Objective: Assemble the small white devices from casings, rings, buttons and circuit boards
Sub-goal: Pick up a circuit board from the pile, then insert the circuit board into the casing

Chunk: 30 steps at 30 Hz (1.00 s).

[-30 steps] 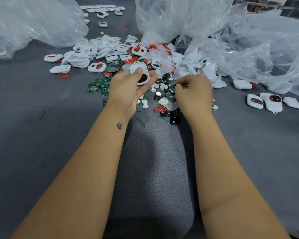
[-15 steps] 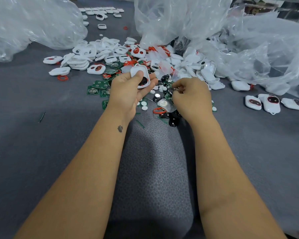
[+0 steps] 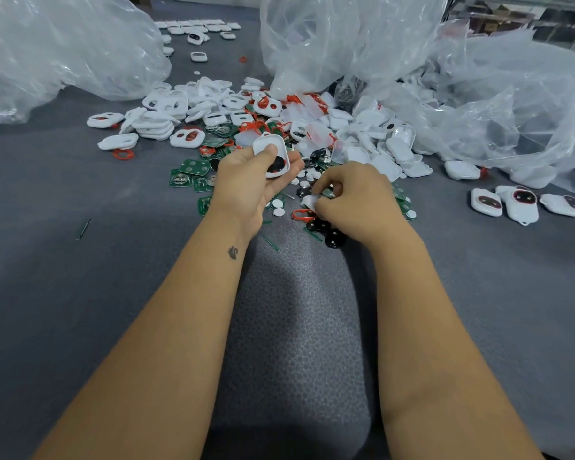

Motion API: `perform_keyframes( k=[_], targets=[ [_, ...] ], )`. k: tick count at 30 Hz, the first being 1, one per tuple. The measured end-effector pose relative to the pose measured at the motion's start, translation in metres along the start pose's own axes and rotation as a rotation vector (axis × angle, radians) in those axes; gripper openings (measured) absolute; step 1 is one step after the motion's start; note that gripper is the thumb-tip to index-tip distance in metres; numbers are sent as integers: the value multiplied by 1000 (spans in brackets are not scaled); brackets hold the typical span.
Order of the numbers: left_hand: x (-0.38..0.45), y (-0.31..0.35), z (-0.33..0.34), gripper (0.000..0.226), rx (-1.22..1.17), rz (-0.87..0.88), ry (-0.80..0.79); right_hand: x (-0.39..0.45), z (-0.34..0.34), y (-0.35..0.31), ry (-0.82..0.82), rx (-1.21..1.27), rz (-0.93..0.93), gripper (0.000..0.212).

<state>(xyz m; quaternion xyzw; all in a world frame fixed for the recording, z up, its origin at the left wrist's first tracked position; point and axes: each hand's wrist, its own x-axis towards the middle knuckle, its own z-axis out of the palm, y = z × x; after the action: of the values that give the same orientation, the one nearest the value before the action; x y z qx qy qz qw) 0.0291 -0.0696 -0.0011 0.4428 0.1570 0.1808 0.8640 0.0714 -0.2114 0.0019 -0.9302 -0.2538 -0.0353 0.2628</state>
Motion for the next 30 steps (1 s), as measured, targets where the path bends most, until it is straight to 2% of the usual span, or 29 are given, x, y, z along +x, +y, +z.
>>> perform_keyframes(
  k=[7,12,19,30],
  targets=[
    [0,0,0,15,31,-3,-14,2,3,2,55,180,18,17],
    [2,-1,-1,13,21,-7,-20,2,-1,-2,230,696,147,18],
    [3,-1,-1,11,-29,-10,-28,3,-4,-4,237,1140,158,22],
    [-2,2,2,23,-109,-124,-80,3,-7,-5,195,1264,147,15]
  ],
)
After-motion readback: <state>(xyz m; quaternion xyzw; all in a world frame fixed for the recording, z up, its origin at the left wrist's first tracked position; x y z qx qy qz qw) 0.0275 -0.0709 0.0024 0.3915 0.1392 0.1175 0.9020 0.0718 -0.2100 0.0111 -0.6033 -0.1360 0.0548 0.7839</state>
